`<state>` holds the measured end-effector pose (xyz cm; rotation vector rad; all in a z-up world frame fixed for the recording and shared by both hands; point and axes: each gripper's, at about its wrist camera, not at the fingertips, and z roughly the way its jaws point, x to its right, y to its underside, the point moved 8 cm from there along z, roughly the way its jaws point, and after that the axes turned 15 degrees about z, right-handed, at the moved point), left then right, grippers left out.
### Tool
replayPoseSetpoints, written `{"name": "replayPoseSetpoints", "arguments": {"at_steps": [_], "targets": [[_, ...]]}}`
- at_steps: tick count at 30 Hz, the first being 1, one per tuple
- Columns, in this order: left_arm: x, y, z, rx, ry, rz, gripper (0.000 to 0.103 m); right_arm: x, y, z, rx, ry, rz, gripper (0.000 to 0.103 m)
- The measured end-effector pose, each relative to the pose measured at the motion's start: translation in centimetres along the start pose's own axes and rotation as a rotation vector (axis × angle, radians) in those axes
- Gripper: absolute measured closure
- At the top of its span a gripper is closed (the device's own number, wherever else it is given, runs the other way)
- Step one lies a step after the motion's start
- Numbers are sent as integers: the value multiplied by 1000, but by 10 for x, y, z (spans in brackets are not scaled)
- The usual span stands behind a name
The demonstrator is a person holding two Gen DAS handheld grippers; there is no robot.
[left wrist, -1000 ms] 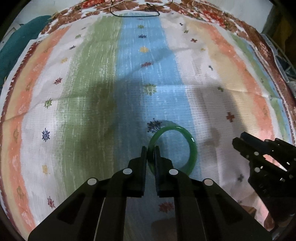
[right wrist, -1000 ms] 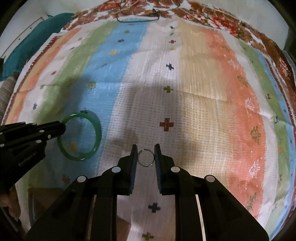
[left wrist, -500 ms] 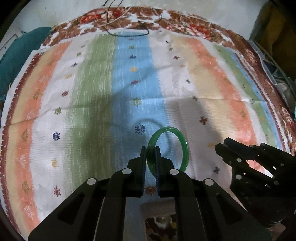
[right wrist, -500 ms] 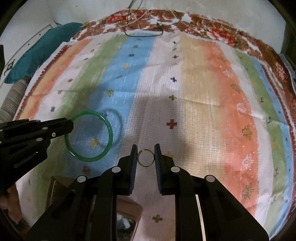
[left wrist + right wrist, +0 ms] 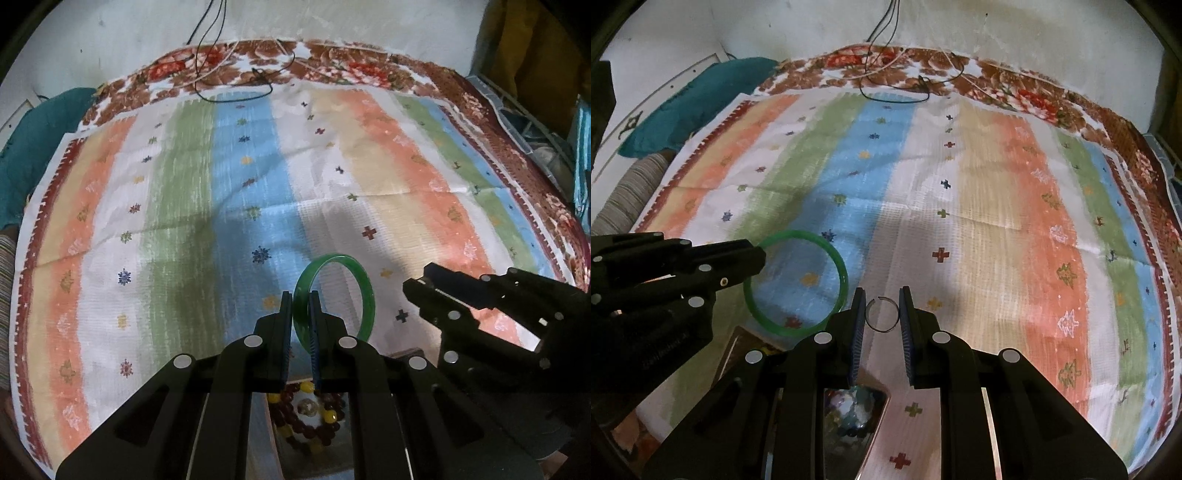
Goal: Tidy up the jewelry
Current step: 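Lift the bangle and ring and carry them over the tin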
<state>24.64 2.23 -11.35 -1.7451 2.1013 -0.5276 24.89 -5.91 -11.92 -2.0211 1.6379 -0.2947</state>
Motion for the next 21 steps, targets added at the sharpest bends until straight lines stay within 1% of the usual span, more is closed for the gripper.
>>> {"name": "replayPoseSetpoints", "arguments": {"at_steps": [11, 21], "targets": [[9, 12, -44, 75, 2, -7, 95, -7, 14, -40, 66, -38, 7, 84], [15, 27, -65, 107, 15, -14, 94, -5, 27, -59, 93, -57, 24, 84]]}}
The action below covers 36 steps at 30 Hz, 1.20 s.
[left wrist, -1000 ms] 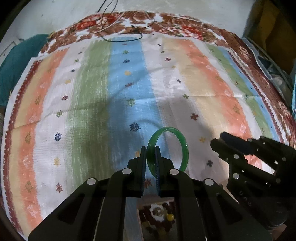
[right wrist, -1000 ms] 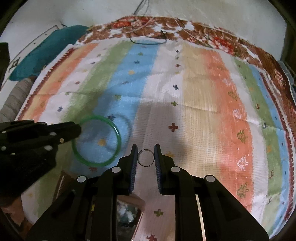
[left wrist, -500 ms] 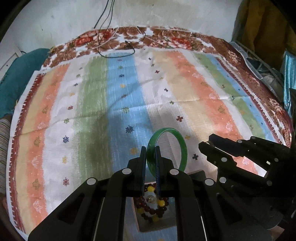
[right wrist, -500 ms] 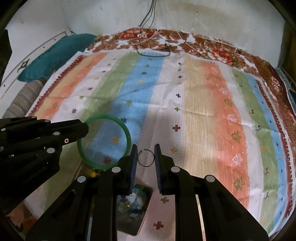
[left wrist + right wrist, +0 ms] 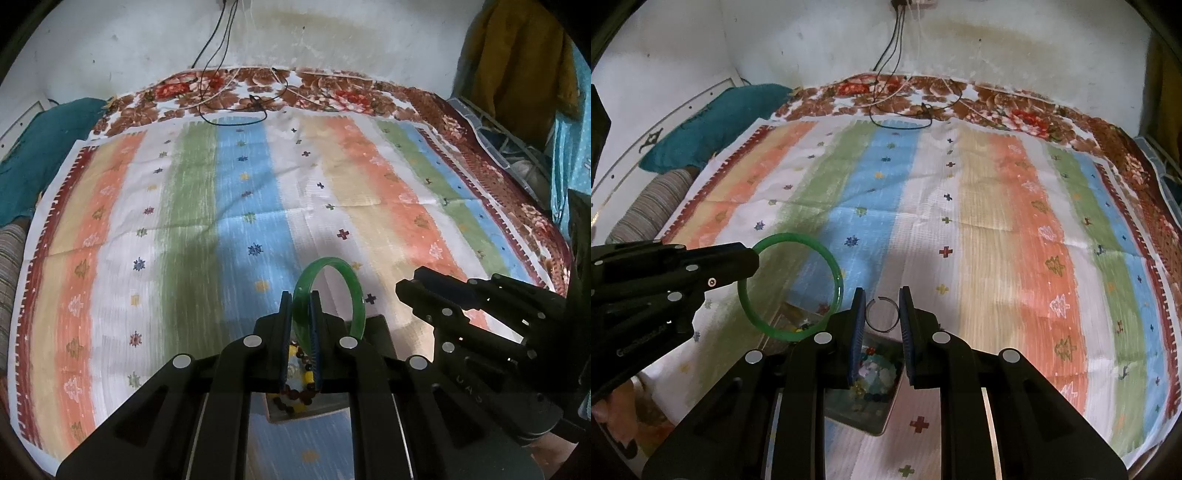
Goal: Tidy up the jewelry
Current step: 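Lift the bangle and ring and carry them over the tin, then open both tools to drop the bangle and ring into the tin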
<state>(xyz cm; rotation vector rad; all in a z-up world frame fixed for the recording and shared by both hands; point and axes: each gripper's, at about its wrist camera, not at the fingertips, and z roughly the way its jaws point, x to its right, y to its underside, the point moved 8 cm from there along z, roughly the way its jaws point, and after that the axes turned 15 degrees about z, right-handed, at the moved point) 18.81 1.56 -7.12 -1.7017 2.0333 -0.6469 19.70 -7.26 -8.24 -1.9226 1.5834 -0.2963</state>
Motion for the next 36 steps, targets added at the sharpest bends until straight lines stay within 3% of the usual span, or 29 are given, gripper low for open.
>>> {"name": "replayPoseSetpoints", "arguments": {"at_steps": [11, 21, 23, 24, 25, 29, 36], "targets": [[8, 11, -19, 30, -4, 2, 94, -5, 13, -24, 36, -29, -1, 84], [13, 18, -26, 30, -17, 12, 94, -11, 27, -25, 13, -55, -19, 84], [15, 21, -24, 10, 15, 0, 92, -13, 29, -23, 4, -32, -46, 76], [14, 22, -24, 6, 6, -3, 86, -13, 30, -23, 5, -27, -49, 65], [12, 23, -25, 5, -15, -2, 76, -12, 30, -23, 4, -28, -46, 62], [8, 25, -30, 11, -25, -3, 72, -8, 30, -29, 18, -11, -46, 61], [13, 34, -39, 15, -10, 23, 49, 4, 32, -45, 42, -26, -27, 43]]}}
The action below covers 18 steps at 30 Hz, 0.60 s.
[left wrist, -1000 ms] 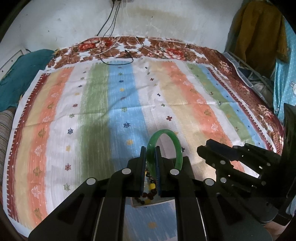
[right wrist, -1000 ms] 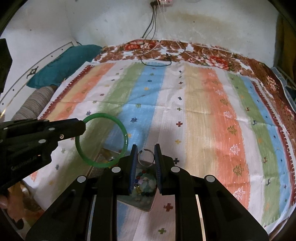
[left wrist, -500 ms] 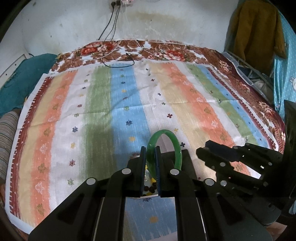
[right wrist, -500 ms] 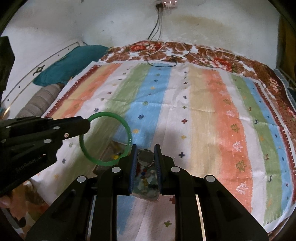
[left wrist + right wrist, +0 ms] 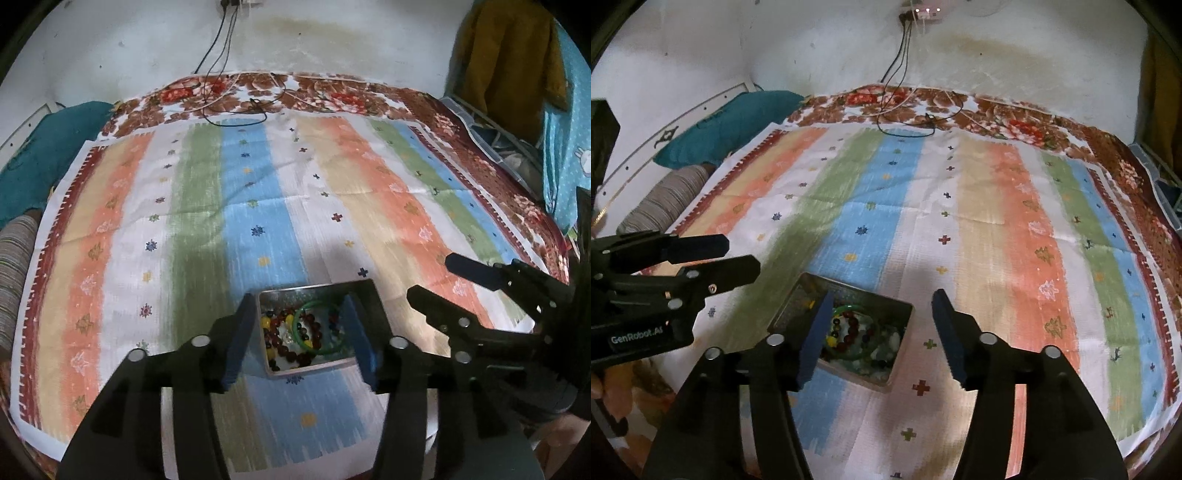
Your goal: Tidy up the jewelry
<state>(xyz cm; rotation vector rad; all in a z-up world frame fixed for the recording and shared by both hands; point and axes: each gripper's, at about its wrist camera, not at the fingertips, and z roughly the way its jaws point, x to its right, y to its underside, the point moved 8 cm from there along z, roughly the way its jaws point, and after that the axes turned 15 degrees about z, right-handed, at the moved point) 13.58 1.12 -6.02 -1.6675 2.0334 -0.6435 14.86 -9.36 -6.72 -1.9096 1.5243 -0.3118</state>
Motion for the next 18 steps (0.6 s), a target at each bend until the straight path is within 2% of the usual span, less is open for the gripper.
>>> {"name": "replayPoseSetpoints", "arguments": {"at_steps": [7, 18], "targets": [[6, 10, -8, 8, 4, 25, 31, 10, 8, -15, 12, -29, 16, 34], [14, 29, -21, 24, -3, 33, 9, 20, 26, -34, 12, -61, 27, 19]]}}
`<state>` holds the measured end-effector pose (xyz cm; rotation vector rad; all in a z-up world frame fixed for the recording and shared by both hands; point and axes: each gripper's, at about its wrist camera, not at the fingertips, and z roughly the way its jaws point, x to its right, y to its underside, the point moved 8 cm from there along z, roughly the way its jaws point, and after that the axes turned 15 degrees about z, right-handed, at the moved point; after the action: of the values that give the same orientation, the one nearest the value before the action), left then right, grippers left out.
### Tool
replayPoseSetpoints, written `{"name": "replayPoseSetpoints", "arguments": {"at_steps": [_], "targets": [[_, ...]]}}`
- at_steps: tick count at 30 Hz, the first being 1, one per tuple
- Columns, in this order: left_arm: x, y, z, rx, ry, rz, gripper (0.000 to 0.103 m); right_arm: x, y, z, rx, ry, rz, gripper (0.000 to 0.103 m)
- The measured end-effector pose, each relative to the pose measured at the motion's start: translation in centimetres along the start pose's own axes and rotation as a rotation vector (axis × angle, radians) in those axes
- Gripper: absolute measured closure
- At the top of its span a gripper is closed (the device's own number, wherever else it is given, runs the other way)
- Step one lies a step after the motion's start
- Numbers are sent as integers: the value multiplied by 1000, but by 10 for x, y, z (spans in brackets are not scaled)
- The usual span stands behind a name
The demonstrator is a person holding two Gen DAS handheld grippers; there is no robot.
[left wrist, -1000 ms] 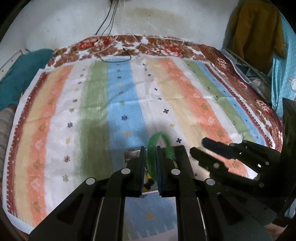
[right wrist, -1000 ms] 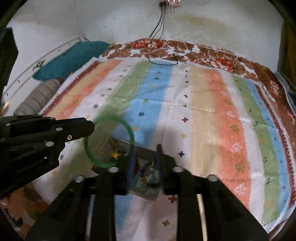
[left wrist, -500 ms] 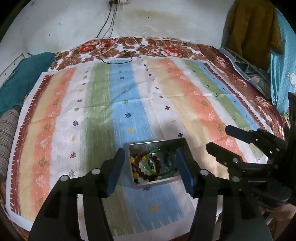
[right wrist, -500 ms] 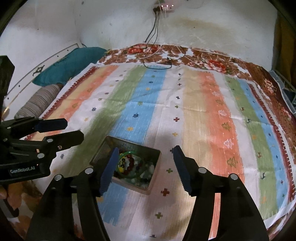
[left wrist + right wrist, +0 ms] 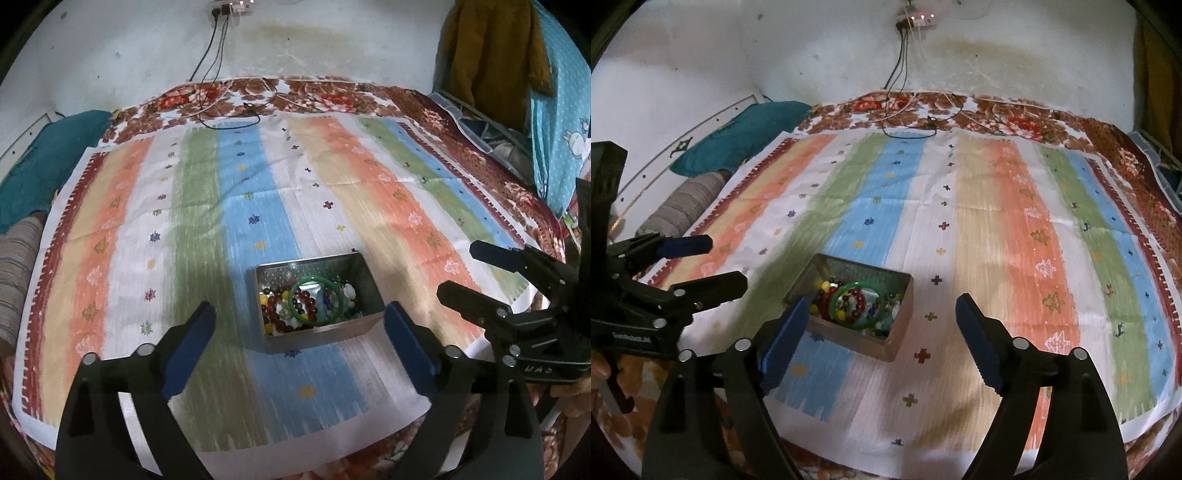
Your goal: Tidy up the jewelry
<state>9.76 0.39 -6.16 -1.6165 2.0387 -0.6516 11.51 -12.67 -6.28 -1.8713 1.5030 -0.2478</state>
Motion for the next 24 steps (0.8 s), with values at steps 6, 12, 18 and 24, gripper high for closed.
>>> {"name": "replayPoseSetpoints", "arguments": {"at_steps": [6, 12, 18, 24], "targets": [[10, 10, -12, 31, 0, 16, 6, 0, 9, -12, 23, -3, -21, 10], [18, 20, -19, 34, -36, 35, 6, 2, 14, -21, 38, -19, -18, 7], [19, 25, -28, 51, -75, 37, 6, 3, 15, -28, 53, -40, -10, 7], [16, 23, -41, 96, -107, 29, 6, -3, 18, -33, 60, -62, -31, 7]]}}
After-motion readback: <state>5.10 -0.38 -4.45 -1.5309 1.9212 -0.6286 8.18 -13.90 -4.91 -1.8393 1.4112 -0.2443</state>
